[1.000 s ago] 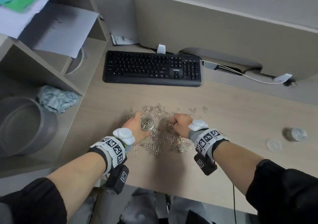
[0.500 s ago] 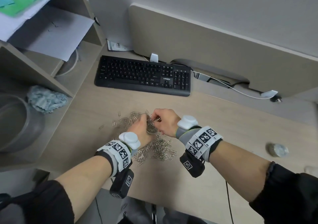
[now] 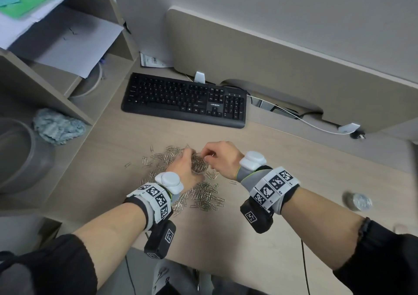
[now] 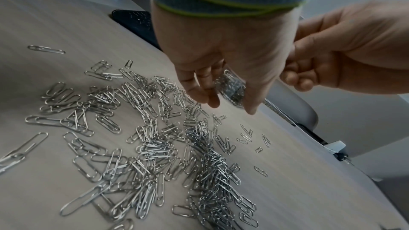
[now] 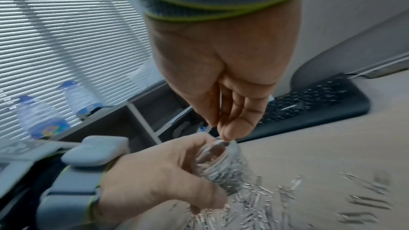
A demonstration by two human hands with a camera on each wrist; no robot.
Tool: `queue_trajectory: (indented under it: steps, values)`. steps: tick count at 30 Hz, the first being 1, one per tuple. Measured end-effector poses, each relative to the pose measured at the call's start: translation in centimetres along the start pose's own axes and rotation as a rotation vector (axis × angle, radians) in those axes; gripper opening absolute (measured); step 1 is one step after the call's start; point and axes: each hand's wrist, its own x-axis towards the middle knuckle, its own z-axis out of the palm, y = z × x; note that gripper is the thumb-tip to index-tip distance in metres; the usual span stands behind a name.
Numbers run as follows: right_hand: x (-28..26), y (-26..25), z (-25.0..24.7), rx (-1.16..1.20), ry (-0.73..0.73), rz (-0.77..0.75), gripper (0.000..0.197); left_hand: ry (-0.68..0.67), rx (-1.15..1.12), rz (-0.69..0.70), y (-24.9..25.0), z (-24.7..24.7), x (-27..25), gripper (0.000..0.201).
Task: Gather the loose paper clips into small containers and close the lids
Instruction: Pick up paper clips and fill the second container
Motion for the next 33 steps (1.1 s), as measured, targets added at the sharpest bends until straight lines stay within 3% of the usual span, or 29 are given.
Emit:
queue_trajectory:
  steps: [5,9,12,19,26,29,33]
  values:
    - [0.1,5.5,-1.8,0.003,0.104,0.244,0.016,-0.002,0.024,-0.032,0.4,-0.2,0.1,0.073]
    - [0.5,11.4,-3.3,-0.182,0.100,0.524,0.011,-0.002,0.012,-0.054,0.2,-0.1,0.3,0.076]
    - [2.4,15.8,-3.5,-0.327,0.058,0.602,0.020,-0.002,0.026,-0.081,-0.2,-0.3,0.5,0.078]
    - [4.4,12.9,-1.7,-0.517,-0.088,0.509,0.031,-0.003,0.023,-0.128,-0.8,-0.3,0.6,0.076]
    - [6.9,8.6,2.9,-0.441,-0.206,0.318,0.027,-0.001,0.005,-0.135,-2.0,-0.5,0.2,0.075]
    - [6.4,7.4,5.0,-0.429,-0.188,0.198,0.022,0.006,0.028,-0.157,-2.9,-0.9,-0.2,0.077]
    - [4.9,6.1,6.1,-0.445,-0.291,0.171,0.043,0.033,0.030,-0.173,-4.4,-2.0,-0.9,0.074]
